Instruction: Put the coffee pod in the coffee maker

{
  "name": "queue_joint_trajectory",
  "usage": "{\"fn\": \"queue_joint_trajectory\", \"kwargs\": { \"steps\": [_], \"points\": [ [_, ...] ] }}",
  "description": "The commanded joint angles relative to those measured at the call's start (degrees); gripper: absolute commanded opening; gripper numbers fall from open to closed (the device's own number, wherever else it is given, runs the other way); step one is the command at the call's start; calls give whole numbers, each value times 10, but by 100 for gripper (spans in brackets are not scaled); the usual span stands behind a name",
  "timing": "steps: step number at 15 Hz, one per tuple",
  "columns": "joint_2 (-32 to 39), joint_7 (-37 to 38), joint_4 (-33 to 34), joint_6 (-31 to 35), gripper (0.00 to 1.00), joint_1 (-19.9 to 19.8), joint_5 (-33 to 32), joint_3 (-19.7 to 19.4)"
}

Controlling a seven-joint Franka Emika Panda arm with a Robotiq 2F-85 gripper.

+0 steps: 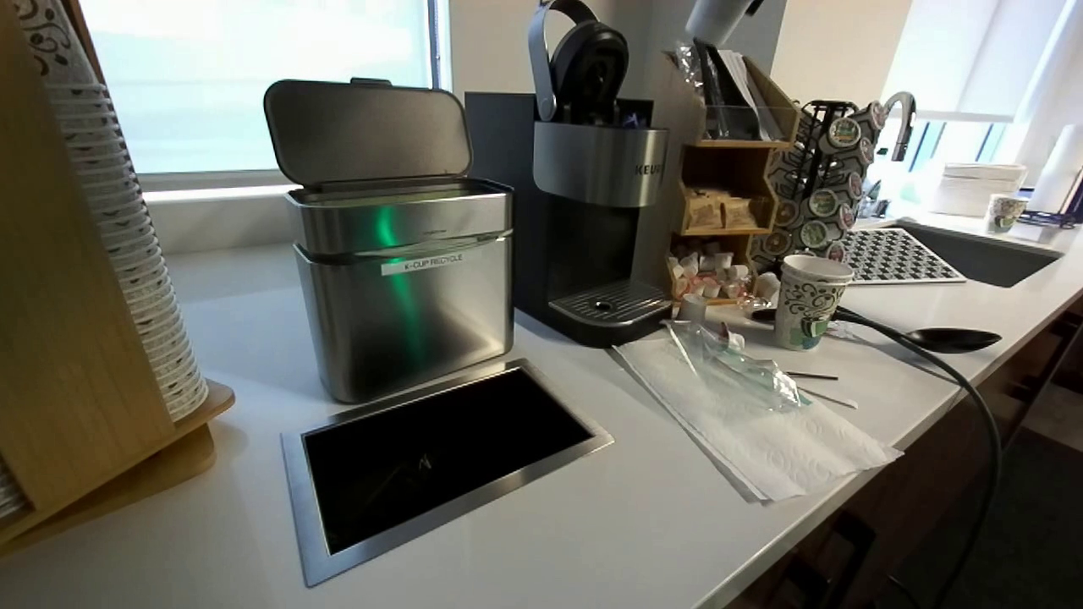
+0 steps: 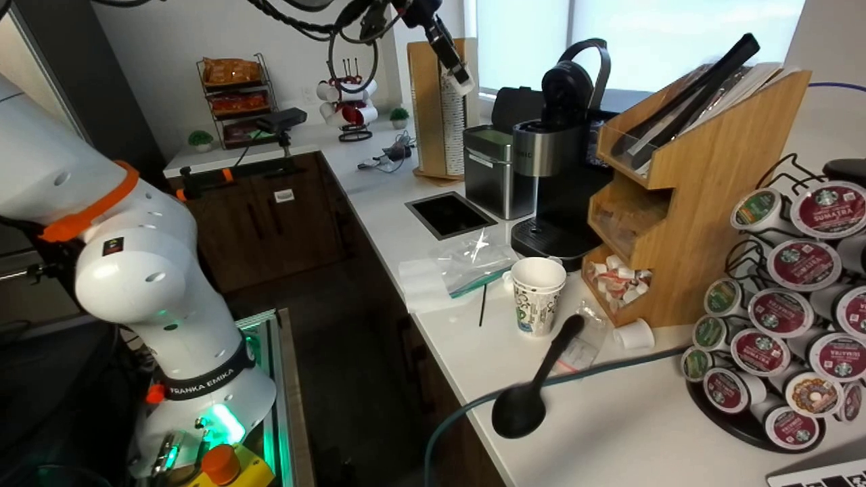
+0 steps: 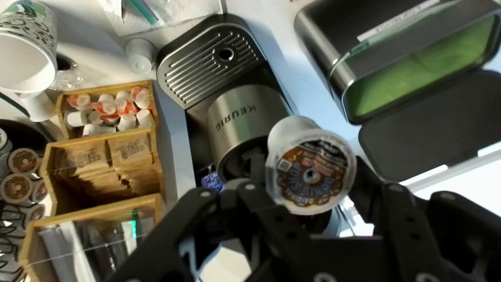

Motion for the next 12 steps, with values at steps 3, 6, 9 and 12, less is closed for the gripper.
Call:
{"fn": "queue_joint_trajectory", "kwargs": {
  "steps": [3, 6, 9, 12],
  "points": [
    [-3, -37, 154, -235, 28, -46, 58, -38],
    [33, -28, 249, -342, 28, -71, 67, -51],
    [15, -28, 230, -319, 53, -79, 58, -47],
    [37, -27, 249, -321, 28, -79, 59, -48]
  ]
}}
